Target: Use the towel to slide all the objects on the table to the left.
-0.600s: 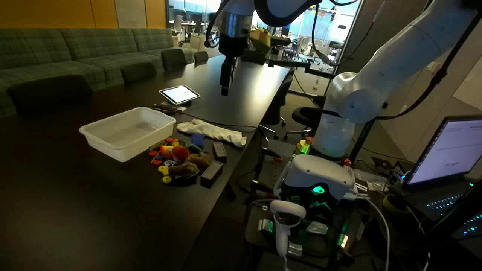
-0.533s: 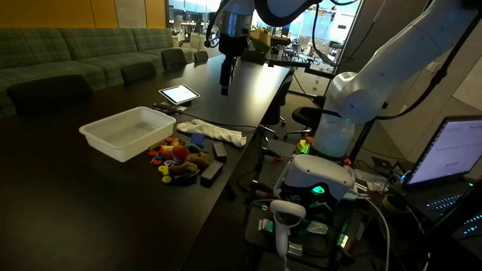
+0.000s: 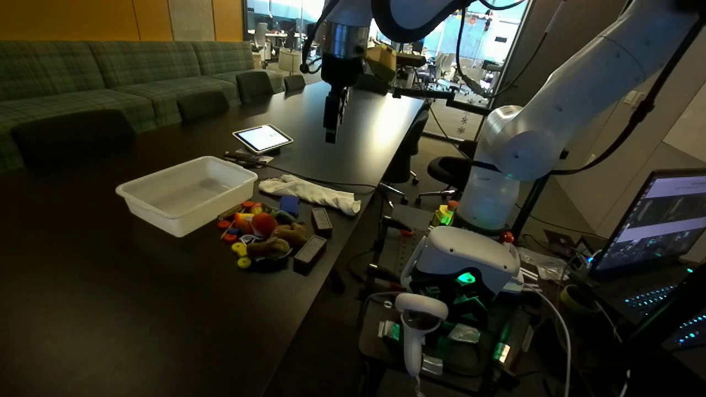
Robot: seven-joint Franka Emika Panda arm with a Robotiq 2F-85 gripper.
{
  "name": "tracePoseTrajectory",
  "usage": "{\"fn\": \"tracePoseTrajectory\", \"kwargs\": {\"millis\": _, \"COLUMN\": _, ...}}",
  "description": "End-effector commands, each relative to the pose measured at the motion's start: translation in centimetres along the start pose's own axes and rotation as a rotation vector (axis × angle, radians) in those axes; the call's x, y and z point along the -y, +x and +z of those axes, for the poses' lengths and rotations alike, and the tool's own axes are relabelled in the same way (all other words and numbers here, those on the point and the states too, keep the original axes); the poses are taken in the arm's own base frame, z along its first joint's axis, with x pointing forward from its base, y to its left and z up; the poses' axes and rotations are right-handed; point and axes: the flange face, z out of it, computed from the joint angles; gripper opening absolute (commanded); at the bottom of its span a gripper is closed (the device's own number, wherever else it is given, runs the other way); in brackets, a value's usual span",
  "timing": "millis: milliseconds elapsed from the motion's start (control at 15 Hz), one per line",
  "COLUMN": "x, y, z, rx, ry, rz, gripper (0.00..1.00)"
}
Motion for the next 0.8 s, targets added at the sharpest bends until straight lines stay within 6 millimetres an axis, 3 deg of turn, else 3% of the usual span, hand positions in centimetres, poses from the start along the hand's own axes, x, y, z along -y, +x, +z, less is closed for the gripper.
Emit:
{"fn": "tracePoseTrajectory", "kwargs": {"millis": 0, "x": -0.1, "y": 0.2, "z": 0.0, "rx": -0.011, "ry": -0.019, "rz": -0.002, "gripper": 1.0}}
{"fn": "tracePoseTrajectory", "kwargs": {"millis": 333, "x": -0.1, "y": 0.0, "z": -0.1, "rx": -0.012, "ry": -0.036, "rz": 0.001, "gripper": 1.0}}
{"fn": "tracePoseTrajectory", "kwargs": {"millis": 400, "x": -4.2, "y": 1.9, "z": 4.9, "rx": -0.013, "ry": -0.042, "rz": 0.01, "gripper": 1.0}}
{"fn": "tracePoseTrajectory", "kwargs": {"millis": 533, "x": -6.2, "y": 2.5, "z": 7.0, "rx": -0.031, "ry": -0.065, "rz": 0.038, "gripper": 1.0}}
{"fn": "tracePoseTrajectory", "kwargs": {"millis": 600, "x": -8.2, "y": 2.9, "z": 8.6, "rx": -0.018, "ry": -0.065, "rz": 0.067, "gripper": 1.0}}
{"fn": "tracePoseTrajectory", "kwargs": {"millis": 733, "x": -11.3, "y": 3.8, "z": 13.0, "rx": 0.021, "ry": -0.06, "rz": 0.117, "gripper": 1.0}}
